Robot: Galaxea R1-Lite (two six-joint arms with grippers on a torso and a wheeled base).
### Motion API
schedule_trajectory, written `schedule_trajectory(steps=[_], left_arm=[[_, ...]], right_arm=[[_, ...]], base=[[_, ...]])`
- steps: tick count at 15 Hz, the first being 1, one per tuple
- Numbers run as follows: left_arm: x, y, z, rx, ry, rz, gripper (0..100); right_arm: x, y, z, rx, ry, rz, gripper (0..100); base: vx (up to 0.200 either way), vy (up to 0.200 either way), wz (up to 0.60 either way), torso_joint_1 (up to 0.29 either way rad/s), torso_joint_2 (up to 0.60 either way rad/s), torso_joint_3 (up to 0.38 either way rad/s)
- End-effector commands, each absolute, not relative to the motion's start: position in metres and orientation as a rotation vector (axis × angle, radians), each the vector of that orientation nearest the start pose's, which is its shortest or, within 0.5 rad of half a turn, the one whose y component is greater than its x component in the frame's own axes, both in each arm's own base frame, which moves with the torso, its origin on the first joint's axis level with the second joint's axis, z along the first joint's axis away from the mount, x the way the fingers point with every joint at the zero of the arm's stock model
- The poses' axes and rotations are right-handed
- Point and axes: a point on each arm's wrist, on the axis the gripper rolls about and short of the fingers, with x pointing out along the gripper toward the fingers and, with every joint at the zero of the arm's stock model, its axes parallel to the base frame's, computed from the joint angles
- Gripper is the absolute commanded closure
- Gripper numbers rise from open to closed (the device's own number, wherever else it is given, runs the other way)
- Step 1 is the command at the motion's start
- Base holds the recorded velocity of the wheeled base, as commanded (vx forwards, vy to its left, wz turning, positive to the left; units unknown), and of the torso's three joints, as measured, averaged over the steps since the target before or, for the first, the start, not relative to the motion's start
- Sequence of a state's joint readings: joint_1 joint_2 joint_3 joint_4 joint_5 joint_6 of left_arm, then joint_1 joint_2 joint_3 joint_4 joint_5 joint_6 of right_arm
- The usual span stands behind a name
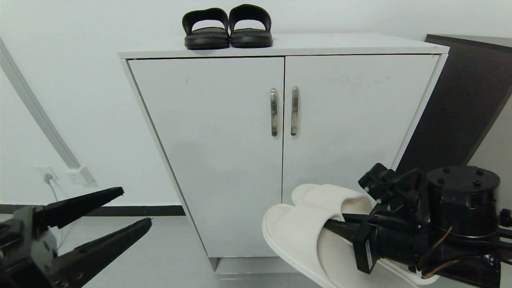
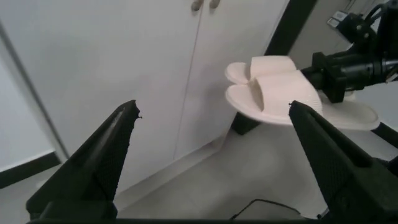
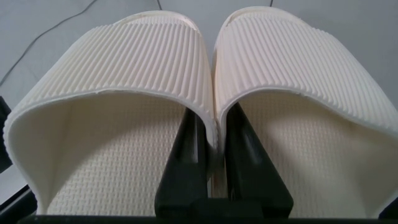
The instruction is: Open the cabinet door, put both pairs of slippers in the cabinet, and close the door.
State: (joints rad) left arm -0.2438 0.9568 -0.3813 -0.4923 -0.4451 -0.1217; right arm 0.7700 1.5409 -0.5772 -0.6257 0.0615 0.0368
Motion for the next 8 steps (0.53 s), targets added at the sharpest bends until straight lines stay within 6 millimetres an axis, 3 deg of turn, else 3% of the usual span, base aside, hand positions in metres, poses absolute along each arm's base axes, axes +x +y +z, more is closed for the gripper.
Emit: schedule_trajectory(steps=[1, 6, 8], left_arm=[[0.138, -0.061, 0.215, -0.129, 0.171, -0.746, 0], [0.163, -0.113, 0.246, -0.174, 0.172, -0.935, 0], [0.178, -0.148, 0.253, -0.183, 0.194, -1.026, 0]], right_arm=[[0.179, 0.175, 0.163, -0.089, 0.350, 0.816, 100], [0.180, 0.176, 0.161, -0.091, 0.361, 0.815, 100], [0.181, 0.177, 0.158, -0.095, 0.371, 0.813, 100]], base=[[0.000, 0.000, 0.00, 0.000, 0.00, 0.000], [0.000, 0.000, 0.00, 0.000, 0.00, 0.000], [0.000, 0.000, 0.00, 0.000, 0.00, 0.000]])
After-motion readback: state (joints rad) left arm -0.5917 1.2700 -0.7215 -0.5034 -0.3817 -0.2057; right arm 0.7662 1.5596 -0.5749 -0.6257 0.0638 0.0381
